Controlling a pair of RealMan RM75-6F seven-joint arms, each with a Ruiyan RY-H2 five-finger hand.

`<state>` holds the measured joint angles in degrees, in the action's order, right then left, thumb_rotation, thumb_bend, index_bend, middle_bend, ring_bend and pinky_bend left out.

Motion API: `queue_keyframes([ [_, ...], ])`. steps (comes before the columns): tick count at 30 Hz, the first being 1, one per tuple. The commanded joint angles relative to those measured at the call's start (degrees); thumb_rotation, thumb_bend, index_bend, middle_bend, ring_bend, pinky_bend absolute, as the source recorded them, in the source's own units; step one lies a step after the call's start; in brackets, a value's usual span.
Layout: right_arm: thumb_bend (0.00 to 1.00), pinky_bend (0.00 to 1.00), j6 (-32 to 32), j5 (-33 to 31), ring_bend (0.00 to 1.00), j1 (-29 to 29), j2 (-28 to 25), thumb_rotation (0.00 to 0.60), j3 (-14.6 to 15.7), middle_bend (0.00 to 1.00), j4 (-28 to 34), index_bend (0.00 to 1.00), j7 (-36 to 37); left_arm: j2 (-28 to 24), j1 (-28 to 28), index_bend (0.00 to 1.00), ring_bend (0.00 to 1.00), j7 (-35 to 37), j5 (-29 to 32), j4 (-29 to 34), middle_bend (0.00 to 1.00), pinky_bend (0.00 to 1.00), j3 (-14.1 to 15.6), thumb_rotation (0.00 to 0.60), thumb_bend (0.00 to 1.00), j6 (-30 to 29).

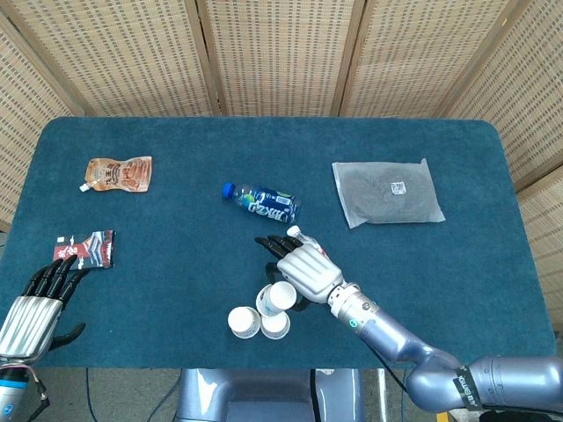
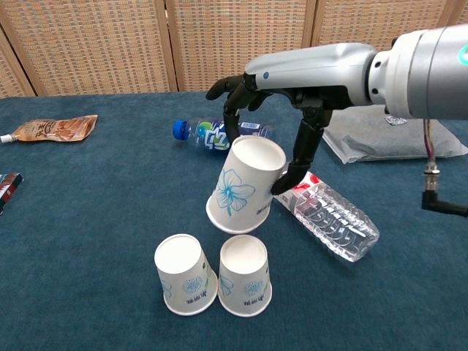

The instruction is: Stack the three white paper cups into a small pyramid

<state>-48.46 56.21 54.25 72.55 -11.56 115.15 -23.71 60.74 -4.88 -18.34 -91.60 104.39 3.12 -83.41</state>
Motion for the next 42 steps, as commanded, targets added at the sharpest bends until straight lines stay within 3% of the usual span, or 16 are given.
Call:
queue_keyframes([
  [1,0.2,0.18,-0.5,-0.4,0.0,0.7,1.2,0.6,0.4,0.04,0.3,0.53,-0.7,0.0,0.1,0.14,0.0,0.1,-0.1,0.0,0.0,0.09,0.0,0.6,0.23,-0.1],
  [42,0.2,0.17,-5.2,-4.4,0.0,3.5,5.3,0.6,4.2,0.04,1.8,0.53,-5.3,-1.1,0.7,0.14,0.0,1.5,-1.6,0.2,0.0,0.1,0.0,0.6,0.23,-0.8],
])
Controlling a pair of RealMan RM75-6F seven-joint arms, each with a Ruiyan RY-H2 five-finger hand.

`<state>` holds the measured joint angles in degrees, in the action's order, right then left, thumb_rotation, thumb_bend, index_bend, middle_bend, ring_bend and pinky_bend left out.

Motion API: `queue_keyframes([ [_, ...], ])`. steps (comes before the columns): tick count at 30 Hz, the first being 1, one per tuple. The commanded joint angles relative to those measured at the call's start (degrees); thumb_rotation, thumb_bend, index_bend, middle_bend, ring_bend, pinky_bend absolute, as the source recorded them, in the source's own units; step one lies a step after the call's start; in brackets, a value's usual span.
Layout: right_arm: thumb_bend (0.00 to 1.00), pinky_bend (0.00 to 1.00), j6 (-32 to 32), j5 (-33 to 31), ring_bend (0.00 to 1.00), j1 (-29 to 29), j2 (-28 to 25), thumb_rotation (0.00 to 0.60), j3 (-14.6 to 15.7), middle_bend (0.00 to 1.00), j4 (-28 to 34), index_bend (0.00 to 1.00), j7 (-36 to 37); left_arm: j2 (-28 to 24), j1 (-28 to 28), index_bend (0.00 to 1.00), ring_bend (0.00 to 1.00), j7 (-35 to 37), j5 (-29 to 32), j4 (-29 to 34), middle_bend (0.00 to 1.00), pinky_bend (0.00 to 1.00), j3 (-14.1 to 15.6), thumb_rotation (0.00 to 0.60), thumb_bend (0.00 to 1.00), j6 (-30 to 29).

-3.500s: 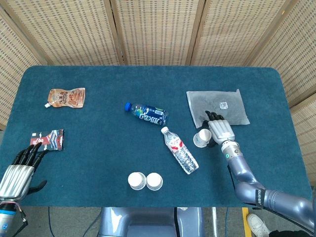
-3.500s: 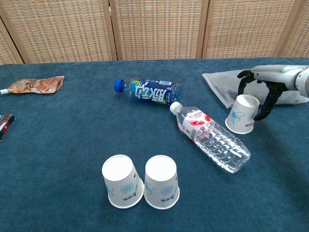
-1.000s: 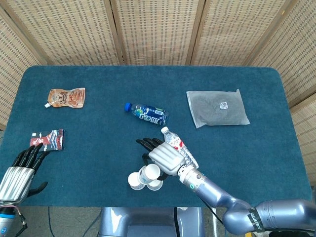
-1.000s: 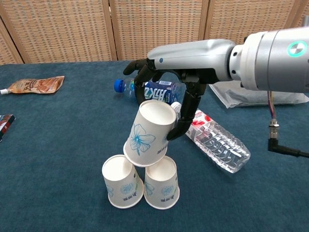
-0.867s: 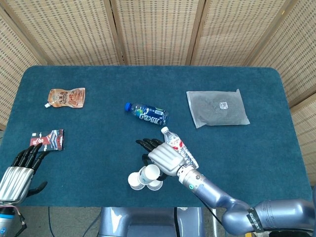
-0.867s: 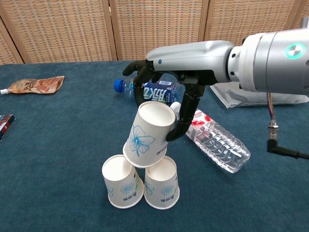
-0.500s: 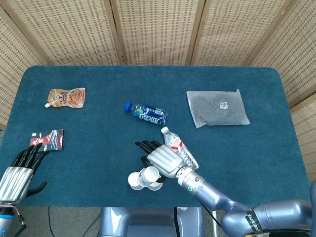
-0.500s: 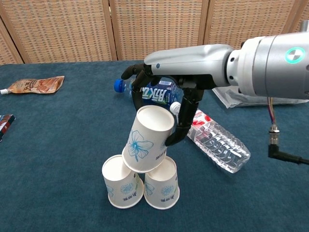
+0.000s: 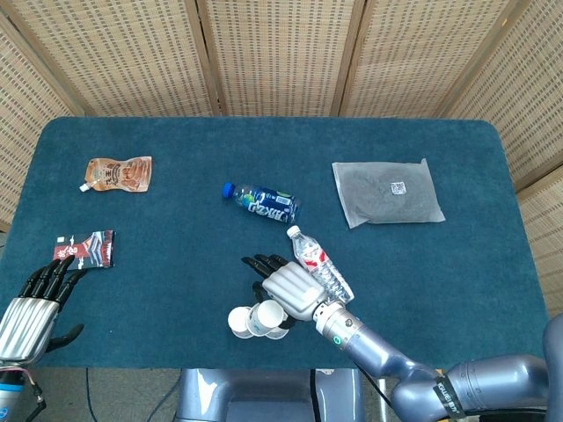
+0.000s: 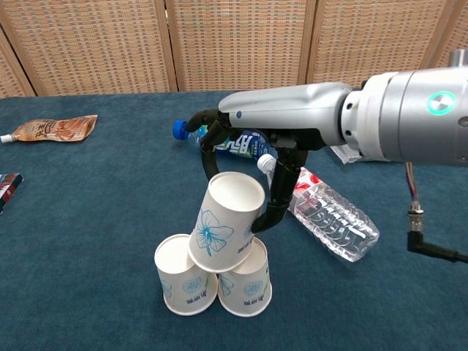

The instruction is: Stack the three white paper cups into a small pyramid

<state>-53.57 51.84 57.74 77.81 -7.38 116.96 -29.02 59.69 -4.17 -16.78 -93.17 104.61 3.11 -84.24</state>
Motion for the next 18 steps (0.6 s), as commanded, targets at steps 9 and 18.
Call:
queue_keyframes([
  [9,0.2,0.17,-0.1,0.0,0.0,0.1,0.7,0.6,0.5,0.04,0.0,0.53,0.2,-0.1,0.1,0.14,0.0,-0.1,-0.1,0.1,0.0,0.1,-0.1,0.6,0.23,0.0],
  [18,0.2,0.17,-0.7,-0.5,0.0,0.4,2.0,0.6,0.9,0.04,-1.0,0.53,-0.5,-0.2,0.2,0.14,0.0,0.1,-0.3,0.1,0.0,0.1,0.0,0.6,0.23,-0.1],
])
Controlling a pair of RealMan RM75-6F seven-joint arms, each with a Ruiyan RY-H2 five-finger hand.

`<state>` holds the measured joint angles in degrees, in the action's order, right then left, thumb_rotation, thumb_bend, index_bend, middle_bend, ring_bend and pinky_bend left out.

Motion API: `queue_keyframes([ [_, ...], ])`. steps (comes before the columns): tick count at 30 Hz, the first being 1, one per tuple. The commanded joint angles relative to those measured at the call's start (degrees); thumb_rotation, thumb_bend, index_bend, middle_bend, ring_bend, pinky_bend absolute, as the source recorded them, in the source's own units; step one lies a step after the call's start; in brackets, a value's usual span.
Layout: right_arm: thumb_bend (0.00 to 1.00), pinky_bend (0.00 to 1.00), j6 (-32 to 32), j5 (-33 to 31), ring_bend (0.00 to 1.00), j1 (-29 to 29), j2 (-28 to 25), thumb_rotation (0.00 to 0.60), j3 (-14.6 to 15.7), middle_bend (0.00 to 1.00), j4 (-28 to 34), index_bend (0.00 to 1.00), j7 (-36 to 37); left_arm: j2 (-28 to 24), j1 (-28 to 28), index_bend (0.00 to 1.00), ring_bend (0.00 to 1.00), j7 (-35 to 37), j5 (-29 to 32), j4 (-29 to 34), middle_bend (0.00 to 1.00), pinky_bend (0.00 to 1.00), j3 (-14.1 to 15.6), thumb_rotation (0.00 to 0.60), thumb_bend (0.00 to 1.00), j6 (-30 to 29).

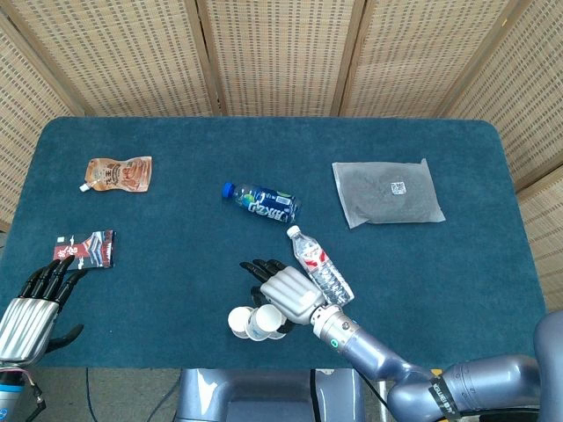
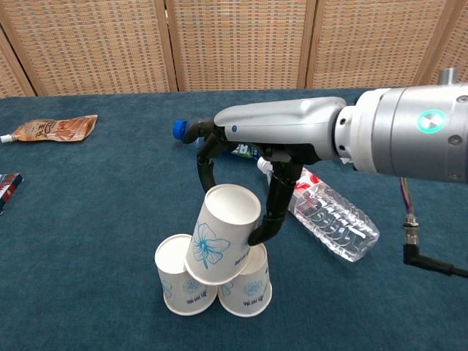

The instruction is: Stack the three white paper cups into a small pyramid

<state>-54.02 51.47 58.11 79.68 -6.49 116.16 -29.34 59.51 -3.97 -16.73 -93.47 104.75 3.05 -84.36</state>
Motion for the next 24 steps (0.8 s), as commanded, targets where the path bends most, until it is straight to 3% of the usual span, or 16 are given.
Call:
queue_keyframes([
  [1,0.2,0.17,-0.4,-0.1,0.0,0.1,0.3,0.6,0.0,0.04,-0.3,0.53,-0.3,0.0,0.0,0.14,0.0,0.0,-0.1,0.0,0.0,0.1,0.0,0.6,0.23,0.0],
  [10,0.2,0.17,-1.0,-0.9,0.0,0.4,1.2,0.6,0.1,0.02,-0.6,0.52,-1.3,0.0,0.0,0.14,0.0,0.0,0.1,0.0,0.0,0.1,-0.1,0.6,0.23,0.2],
  [24,0.19,0.15,-2.7,-1.2,0.0,0.6,0.9,0.6,0.0,0.0,0.9,0.34,-3.1,-0.2,0.0,0.14,0.0,0.5,-0.1,0.1,0.0,0.1,-0.1,0.6,0.23,0.1],
])
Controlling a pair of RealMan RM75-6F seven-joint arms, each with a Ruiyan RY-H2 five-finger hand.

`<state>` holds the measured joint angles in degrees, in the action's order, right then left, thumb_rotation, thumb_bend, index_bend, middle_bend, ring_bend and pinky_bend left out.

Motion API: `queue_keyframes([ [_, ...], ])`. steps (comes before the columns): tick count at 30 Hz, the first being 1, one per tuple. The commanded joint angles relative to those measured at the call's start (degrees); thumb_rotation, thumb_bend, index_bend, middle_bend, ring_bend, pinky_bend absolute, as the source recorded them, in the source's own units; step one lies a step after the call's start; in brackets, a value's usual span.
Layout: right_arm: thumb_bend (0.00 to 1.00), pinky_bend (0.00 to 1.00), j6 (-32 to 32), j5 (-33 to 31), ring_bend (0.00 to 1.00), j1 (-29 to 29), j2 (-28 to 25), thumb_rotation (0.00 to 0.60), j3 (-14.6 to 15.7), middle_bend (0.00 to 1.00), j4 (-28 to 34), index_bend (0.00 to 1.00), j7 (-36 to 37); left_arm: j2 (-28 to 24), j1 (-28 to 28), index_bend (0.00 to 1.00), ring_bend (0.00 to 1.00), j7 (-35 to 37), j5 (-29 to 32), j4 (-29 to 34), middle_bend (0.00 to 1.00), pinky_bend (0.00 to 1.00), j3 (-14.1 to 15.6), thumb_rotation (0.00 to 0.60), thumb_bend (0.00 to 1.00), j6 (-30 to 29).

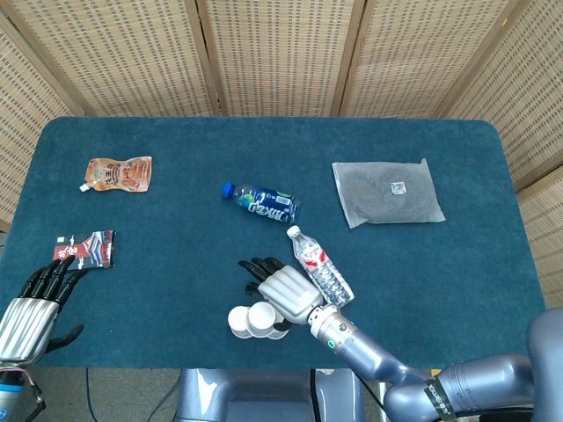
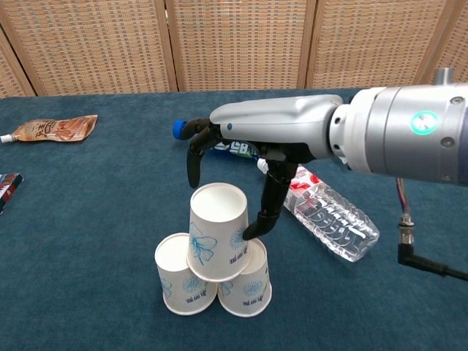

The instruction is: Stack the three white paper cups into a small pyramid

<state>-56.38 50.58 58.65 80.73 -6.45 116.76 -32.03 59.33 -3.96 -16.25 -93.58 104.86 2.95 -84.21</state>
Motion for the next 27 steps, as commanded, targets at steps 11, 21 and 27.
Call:
queue_keyframes([
  [11,0.19,0.13,-4.2,-7.2,0.0,0.3,-5.5,0.6,1.2,0.0,4.6,0.22,-6.3,-0.3,0.1,0.14,0.0,0.4,-0.2,0.1,0.0,0.1,0.0,0.6,0.22,-0.3],
  [21,0.19,0.13,-9.3,-10.8,0.0,-2.4,-11.6,0.6,4.8,0.0,7.7,0.19,-9.2,-0.6,0.6,0.14,0.0,0.7,-1.0,0.7,0.0,0.1,0.0,0.6,0.23,-1.4],
  [27,0.19,0.11,-14.6,-2.4,0.0,-8.7,-13.7,0.6,7.3,0.0,5.6,0.14,-4.3,-0.6,0.9,0.13,0.0,0.8,-1.4,0.9,0.0,0.1,0.1,0.6,0.23,-2.0],
])
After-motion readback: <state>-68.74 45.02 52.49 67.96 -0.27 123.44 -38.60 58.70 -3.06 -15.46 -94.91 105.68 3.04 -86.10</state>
